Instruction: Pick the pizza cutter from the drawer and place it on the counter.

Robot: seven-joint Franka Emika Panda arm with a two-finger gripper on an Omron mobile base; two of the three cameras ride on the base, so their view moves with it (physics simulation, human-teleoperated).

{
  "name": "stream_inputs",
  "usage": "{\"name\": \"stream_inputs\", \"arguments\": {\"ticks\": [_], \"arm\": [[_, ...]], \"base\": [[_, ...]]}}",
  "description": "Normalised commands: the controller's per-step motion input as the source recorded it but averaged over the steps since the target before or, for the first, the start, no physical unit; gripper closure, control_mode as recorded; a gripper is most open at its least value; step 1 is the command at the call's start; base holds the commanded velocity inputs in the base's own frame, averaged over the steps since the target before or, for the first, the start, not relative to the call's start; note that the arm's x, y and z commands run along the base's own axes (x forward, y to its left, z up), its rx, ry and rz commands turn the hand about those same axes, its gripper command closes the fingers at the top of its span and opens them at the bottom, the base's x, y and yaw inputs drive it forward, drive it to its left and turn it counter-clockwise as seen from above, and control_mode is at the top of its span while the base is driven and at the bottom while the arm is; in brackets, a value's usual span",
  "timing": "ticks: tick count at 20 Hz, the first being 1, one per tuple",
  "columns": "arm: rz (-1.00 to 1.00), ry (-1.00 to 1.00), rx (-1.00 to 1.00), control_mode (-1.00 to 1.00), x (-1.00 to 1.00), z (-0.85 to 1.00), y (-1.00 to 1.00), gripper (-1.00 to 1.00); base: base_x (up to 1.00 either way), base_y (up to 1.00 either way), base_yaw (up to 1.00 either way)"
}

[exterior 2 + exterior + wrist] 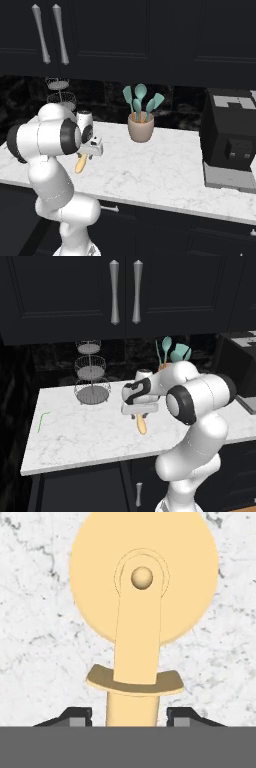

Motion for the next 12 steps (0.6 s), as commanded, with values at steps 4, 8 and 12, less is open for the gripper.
{"name": "stream_inputs", "arguments": {"ticks": [4, 8, 12], "arm": [[0.00, 0.00, 0.00, -1.00, 0.00, 0.00, 0.00, -1.00], [0.00, -0.04, 0.00, -1.00, 0.00, 0.09, 0.00, -1.00], [0.00, -0.17, 0.00, -1.00, -0.37, 0.54, 0.00, -1.00]], "base": [[0.00, 0.00, 0.00], [0.00, 0.00, 0.00], [0.00, 0.00, 0.00]]}}
